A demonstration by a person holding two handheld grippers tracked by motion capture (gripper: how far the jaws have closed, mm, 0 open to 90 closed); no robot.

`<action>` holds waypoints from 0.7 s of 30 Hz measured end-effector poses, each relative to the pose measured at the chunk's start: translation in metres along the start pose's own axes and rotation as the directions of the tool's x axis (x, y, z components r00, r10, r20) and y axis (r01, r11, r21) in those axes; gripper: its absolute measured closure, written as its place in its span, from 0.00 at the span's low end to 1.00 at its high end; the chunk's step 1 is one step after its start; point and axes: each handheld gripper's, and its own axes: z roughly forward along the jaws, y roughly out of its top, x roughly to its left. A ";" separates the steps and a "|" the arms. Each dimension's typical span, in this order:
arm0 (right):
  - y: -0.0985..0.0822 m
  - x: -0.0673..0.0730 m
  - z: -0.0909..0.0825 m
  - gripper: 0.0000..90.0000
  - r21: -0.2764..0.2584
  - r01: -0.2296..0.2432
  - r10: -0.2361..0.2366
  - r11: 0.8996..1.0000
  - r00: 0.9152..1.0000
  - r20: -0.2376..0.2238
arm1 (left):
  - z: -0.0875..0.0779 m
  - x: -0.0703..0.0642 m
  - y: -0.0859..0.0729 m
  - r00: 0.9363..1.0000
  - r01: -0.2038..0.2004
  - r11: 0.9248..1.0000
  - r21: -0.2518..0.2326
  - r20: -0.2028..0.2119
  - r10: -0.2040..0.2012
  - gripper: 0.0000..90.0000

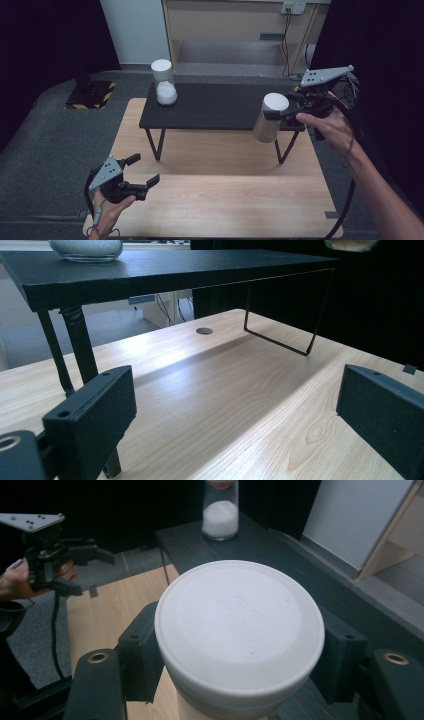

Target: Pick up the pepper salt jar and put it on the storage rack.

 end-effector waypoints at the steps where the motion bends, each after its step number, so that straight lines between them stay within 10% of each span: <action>1: 0.002 -0.001 0.000 0.38 0.002 0.000 0.000 1.000 1.000 0.007 | 0.000 0.000 0.000 1.000 0.001 1.000 0.000 -0.001 -0.001 0.01; 21: 0.036 -0.036 0.030 0.38 0.024 -0.081 0.074 0.996 0.977 0.200 | 0.000 0.002 0.000 1.000 0.007 1.000 0.006 0.003 -0.007 0.01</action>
